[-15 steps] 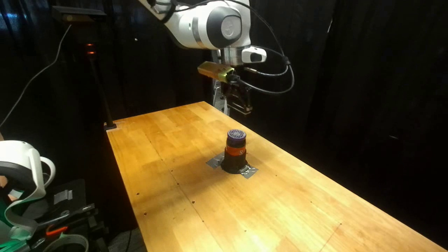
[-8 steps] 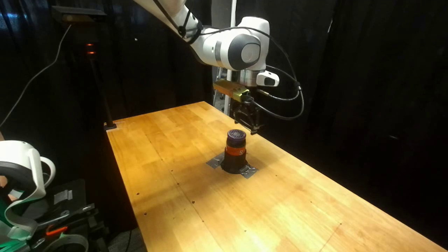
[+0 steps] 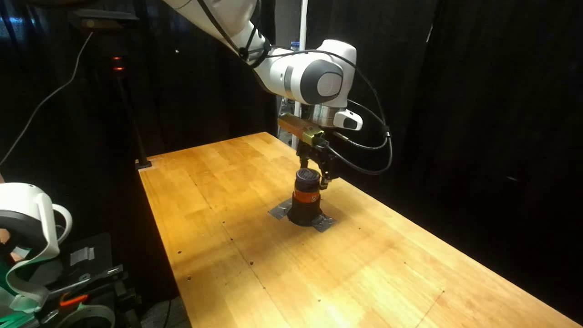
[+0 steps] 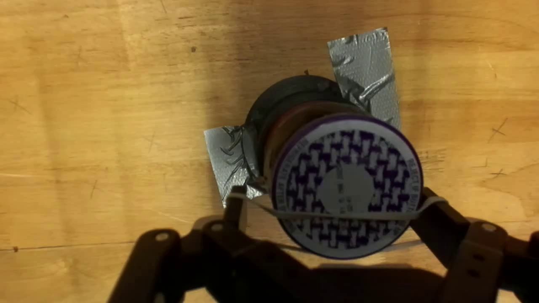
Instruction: Put the rubber bung around the neck of the brown bottle
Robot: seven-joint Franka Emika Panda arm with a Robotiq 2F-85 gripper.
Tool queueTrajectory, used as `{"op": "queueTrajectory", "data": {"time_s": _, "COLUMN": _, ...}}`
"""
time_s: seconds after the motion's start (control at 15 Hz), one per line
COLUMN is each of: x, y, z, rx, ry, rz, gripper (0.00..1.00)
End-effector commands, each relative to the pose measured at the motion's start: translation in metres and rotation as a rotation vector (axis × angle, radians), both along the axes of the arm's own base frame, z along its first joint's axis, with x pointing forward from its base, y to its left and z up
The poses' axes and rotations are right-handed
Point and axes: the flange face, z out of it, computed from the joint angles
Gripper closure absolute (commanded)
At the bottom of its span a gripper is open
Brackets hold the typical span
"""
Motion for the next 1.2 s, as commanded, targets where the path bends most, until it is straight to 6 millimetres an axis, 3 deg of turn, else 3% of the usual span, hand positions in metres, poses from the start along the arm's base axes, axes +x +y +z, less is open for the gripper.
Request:
{"op": "queueTrajectory", "data": {"time_s": 0.0, "x": -0.005, "y": -0.004, "z": 0.002, "rx": 0.026, "ry": 0.034, "rz": 0.005, "gripper": 0.00}}
{"op": "queueTrajectory", "data": {"time_s": 0.67, "x": -0.054, "y": -0.017, "z": 0.010, "rx": 0.047, "ry": 0.042, "rz": -0.037, "gripper": 0.00}}
{"op": "queueTrajectory", "data": {"time_s": 1.13, "x": -0.085, "y": -0.025, "z": -0.009, "rx": 0.093, "ry": -0.003, "rz": -0.082, "gripper": 0.00}}
